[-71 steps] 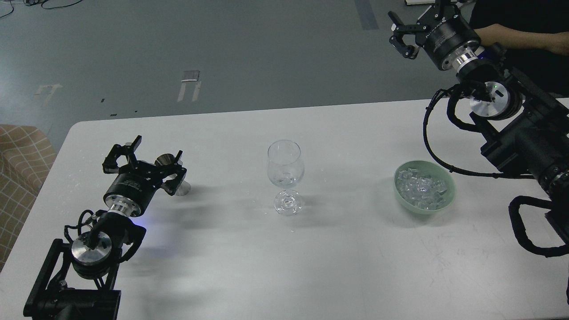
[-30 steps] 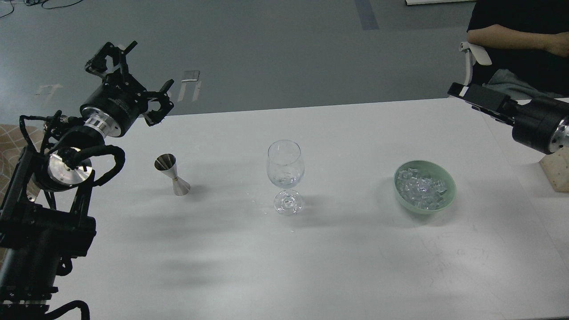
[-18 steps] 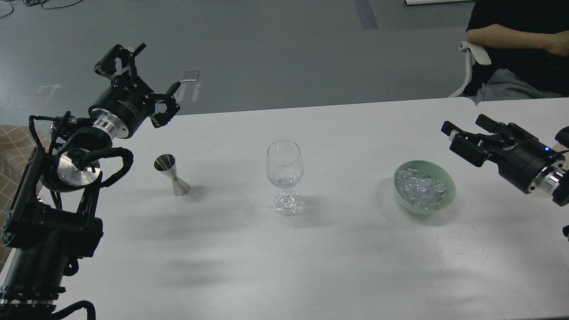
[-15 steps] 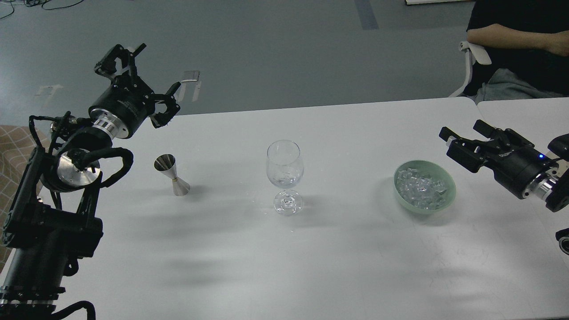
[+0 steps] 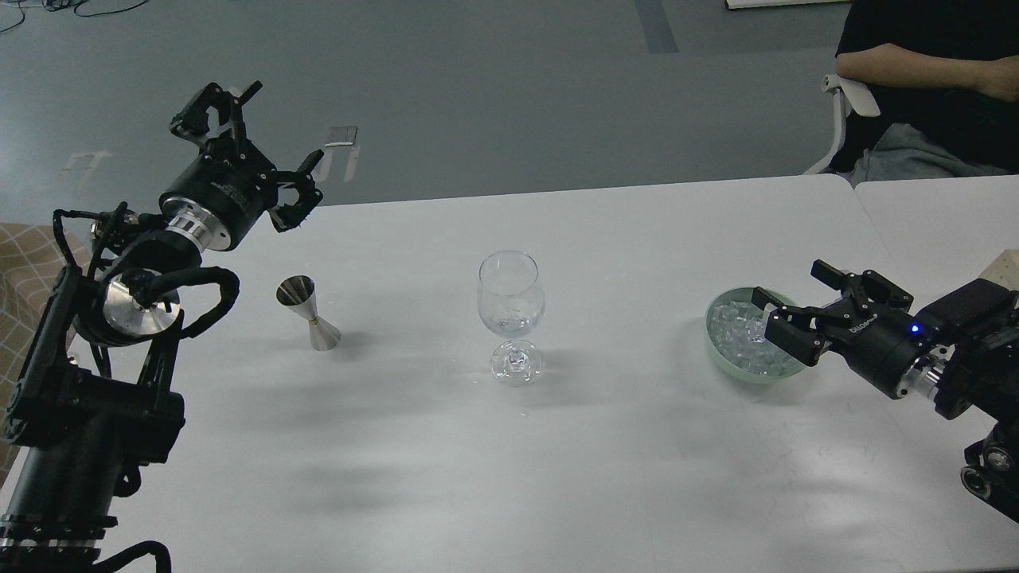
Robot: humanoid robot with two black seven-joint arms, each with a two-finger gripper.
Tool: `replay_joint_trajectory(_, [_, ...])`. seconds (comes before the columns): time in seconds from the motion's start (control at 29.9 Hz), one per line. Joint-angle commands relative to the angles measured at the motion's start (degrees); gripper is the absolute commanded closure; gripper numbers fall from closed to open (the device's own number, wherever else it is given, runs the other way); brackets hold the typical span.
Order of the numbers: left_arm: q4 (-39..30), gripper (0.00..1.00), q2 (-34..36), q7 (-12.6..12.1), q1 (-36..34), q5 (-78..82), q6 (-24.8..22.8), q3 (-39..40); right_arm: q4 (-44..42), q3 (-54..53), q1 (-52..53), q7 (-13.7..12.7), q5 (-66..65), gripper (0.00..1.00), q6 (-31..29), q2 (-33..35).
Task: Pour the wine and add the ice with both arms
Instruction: 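Move the right gripper down to the bowl of ice, then grasp an ice cube from the bowl with the right gripper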
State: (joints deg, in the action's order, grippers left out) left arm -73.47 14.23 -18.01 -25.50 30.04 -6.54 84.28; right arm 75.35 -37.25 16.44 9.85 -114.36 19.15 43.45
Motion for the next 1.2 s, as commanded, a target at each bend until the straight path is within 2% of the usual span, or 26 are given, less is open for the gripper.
replay_joint_trajectory(0.0, [0.0,0.02,-0.1,0.0,0.0,0.0,-0.1,0.0,-1.8,1.0,0.0,0.0,-0.3,0.03,-0.2,-1.4])
replay_joint_trajectory(0.2, [0.0,0.03,-0.1,0.0,0.0,0.0,-0.1,0.0,-4.2,1.2,0.1,-0.1,-0.5,0.09,-0.3,-3.7])
replay_joint_trajectory(0.23, [-0.1,0.02,-0.1,0.0,0.0,0.0,-0.1,0.0,-4.3,1.2,0.1,-0.1,-0.9,0.15,-0.3,-4.2])
replay_joint_trajectory(0.27, [-0.1,0.02,-0.1,0.0,0.0,0.0,-0.1,0.0,-4.3,1.2,0.1,-0.1,-0.9,0.15,-0.3,-4.2])
replay_joint_trajectory(0.33, [-0.1,0.02,-0.2,0.0,0.0,0.0,-0.1,0.0,-4.9,1.2,0.0,-0.2,-2.3,0.32,-0.4,-4.6])
replay_joint_trajectory(0.4, [-0.1,0.03,-0.3,0.0,0.0,0.0,-0.1,0.0,-5.0,1.3,0.0,-0.3,-3.0,0.36,-0.6,-5.0])
replay_joint_trajectory(0.87, [-0.2,0.03,-0.3,-0.1,0.0,0.0,-0.1,-0.1,-5.2,1.3,0.0,-0.4,-3.1,0.38,-4.7,-5.4])
replay_joint_trajectory(1.17, [-0.4,0.03,-0.3,-0.1,0.0,0.0,-0.1,-0.1,-5.2,1.3,0.0,-0.6,-3.1,0.52,-4.8,-5.3])
